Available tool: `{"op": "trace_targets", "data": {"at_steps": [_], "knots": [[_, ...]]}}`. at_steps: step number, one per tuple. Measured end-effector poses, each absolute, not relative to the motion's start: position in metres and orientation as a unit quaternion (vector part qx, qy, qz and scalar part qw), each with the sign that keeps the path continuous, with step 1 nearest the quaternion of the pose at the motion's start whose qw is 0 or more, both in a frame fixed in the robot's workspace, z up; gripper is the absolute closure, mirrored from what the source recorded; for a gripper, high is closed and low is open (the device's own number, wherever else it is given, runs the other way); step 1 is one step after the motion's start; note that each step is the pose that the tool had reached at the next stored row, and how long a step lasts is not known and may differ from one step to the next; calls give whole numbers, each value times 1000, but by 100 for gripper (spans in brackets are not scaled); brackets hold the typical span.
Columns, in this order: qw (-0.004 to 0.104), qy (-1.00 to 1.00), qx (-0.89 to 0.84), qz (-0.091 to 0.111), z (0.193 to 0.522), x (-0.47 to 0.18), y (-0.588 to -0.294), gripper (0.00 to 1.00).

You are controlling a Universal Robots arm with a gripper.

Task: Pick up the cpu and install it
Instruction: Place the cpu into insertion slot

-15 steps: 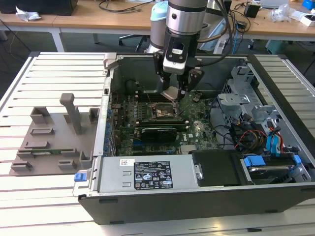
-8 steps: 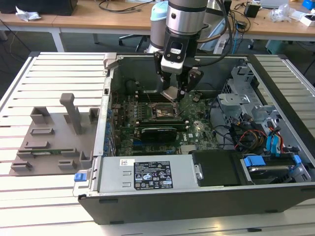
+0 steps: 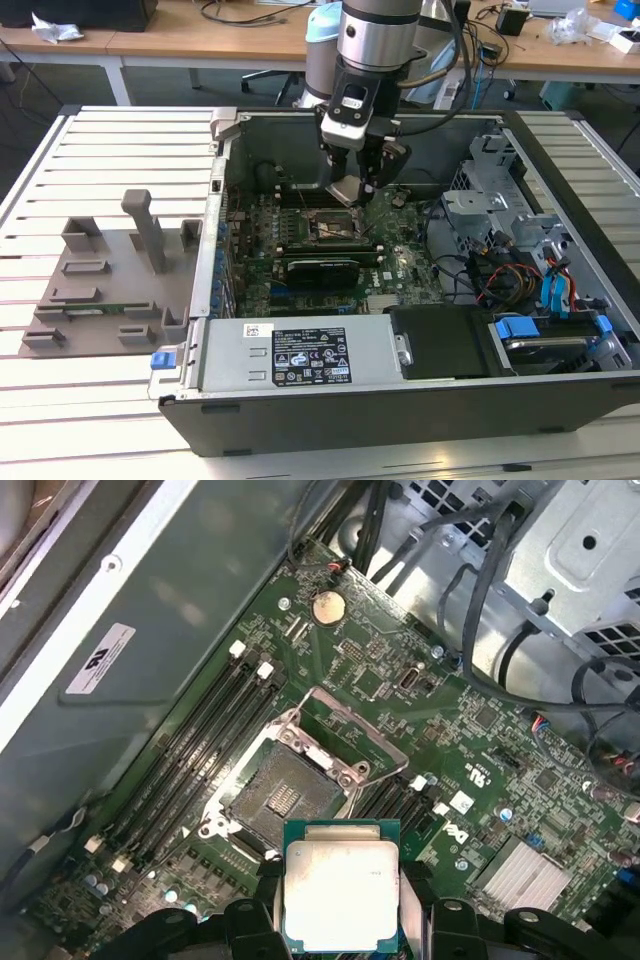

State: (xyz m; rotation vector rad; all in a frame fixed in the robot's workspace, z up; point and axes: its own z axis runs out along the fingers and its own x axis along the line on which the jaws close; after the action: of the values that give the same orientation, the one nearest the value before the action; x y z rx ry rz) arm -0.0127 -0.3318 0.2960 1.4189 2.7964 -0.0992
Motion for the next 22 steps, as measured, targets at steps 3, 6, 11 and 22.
{"op": "trace_targets", "data": {"at_steps": [3,6,11,22], "knots": [[2,880,475,-32,296,-13,-332,45],[1,868,496,-34,296,-13,-332,45],[1,851,523,-35,296,-13,-332,45],[2,829,558,-38,296,-13,-332,45]]}}
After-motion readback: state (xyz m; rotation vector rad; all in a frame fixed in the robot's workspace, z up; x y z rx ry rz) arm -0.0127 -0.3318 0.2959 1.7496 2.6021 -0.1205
